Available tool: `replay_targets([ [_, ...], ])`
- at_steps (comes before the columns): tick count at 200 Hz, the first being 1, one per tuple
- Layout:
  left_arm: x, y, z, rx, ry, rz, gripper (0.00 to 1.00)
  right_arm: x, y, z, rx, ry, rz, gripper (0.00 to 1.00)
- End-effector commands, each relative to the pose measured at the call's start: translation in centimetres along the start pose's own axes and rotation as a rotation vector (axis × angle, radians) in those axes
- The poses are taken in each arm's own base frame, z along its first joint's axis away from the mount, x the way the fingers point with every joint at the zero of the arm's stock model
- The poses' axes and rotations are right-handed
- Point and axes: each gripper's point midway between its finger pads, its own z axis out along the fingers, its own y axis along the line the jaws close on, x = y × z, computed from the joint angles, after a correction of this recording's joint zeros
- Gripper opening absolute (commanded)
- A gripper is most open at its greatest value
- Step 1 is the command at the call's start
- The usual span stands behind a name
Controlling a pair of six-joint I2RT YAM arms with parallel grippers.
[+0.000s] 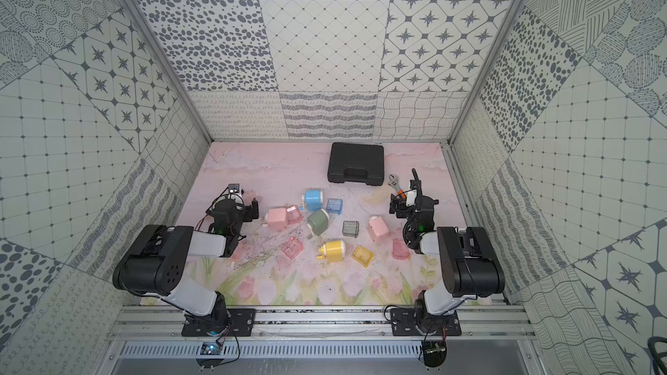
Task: Put the tray back into the pencil sharpener
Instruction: Adjust the container at the center of the board.
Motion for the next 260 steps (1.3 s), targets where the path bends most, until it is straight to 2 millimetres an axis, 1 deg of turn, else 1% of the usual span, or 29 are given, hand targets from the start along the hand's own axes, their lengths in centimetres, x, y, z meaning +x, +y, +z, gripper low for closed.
replay_targets([
  [1,-1.3,0.3,0.2,-0.009,-0.045,-0.027,0.99,-2.0,0.0,0.1,0.001,-0.062,-0.009,1.0],
  [97,-1.3,0.3,0.2,-0.008,-0.042,-0.028,0.99,-1.9,0.0,0.1,-0.001,-0.059,-0.007,1.0],
  [108,-1.3,0.3,0.2,-0.007,-0.043,-0.03,0.99,-2.0,-0.1,0.0,0.004,-0.064,-0.007,1.0],
  [114,-1.4,0.4,0.1,-0.012,-0.049,-0.031,0.99,-2.5,-0.2,-0.2,0.017,-0.084,-0.003,1.0],
  [126,-1.7,0.3,-0.4,-0.001,-0.071,-0.024,0.99,-3.5,-0.1,-1.4,0.015,-0.109,-0.006,1.0],
  [136,-2.5,0.3,-1.1,0.01,-0.086,-0.021,0.98,-4.6,-0.3,-2.5,0.033,-0.119,-0.005,1.0],
  [144,-3.1,0.6,-1.7,0.005,-0.087,-0.03,0.98,-6.2,-0.4,-3.7,0.051,-0.155,-0.002,1.0],
  [153,-4.1,1.1,-2.4,-0.011,-0.082,-0.04,0.99,-7.5,-0.8,-5.1,0.077,-0.188,0.02,1.0],
  [166,-5.8,1.7,-3.2,-0.029,-0.079,-0.04,0.99,-9.5,-2.2,-6.9,0.151,-0.227,0.136,1.0],
  [175,-6.9,2.0,-3.7,-0.036,-0.062,-0.033,0.99,-10.1,-3.4,-7.9,0.207,-0.225,0.256,1.0],
  [184,-7.9,2.1,-4.2,-0.031,-0.034,-0.023,0.99,-10.0,-4.3,-9.0,0.254,-0.19,0.377,1.0],
  [191,-8.6,2.1,-4.6,-0.023,-0.014,-0.015,0.99,-9.9,-4.7,-9.6,0.258,-0.176,0.453,1.0],
  [205,-9.4,1.6,-5.5,0.019,0.028,-0.01,0.99,-9.9,-4.1,-10.4,0.185,-0.13,0.49,1.0],
  [212,-9.8,1.1,-6.1,0.058,0.04,-0.006,0.99,-9.2,-3.9,-10.8,0.185,-0.097,0.505,1.0],
  [217,-10.0,0.7,-6.5,0.087,0.045,-0.005,0.99,-8.4,-3.8,-11.1,0.191,-0.065,0.522,1.0],
  [219,-10.4,0.5,-6.8,0.103,0.034,-0.007,0.99,-8.2,-3.8,-11.3,0.192,-0.055,0.531,1.0],
  [221,-10.5,0.4,-6.9,0.114,0.035,-0.008,0.99,-9.0,-3.7,-11.6,0.187,-0.066,0.537,1.0],
  [232,-11.2,-0.8,-8.1,0.192,0.021,-0.014,0.99,-8.9,-3.1,-12.3,0.162,-0.042,0.554,1.0],
  [242,-12.0,-1.7,-9.1,0.264,0.002,-0.019,0.99,-8.1,-2.3,-12.9,0.134,0.0,0.601,1.0],
  [252,-12.8,-2.8,-10.2,0.34,-0.02,-0.02,0.99,-7.3,-1.1,-13.3,0.086,0.056,0.646,1.0],
  [260,-13.3,-3.6,-11.0,0.394,-0.035,-0.022,0.98,-6.2,-0.1,-13.6,0.061,0.125,0.699,0.96],
])
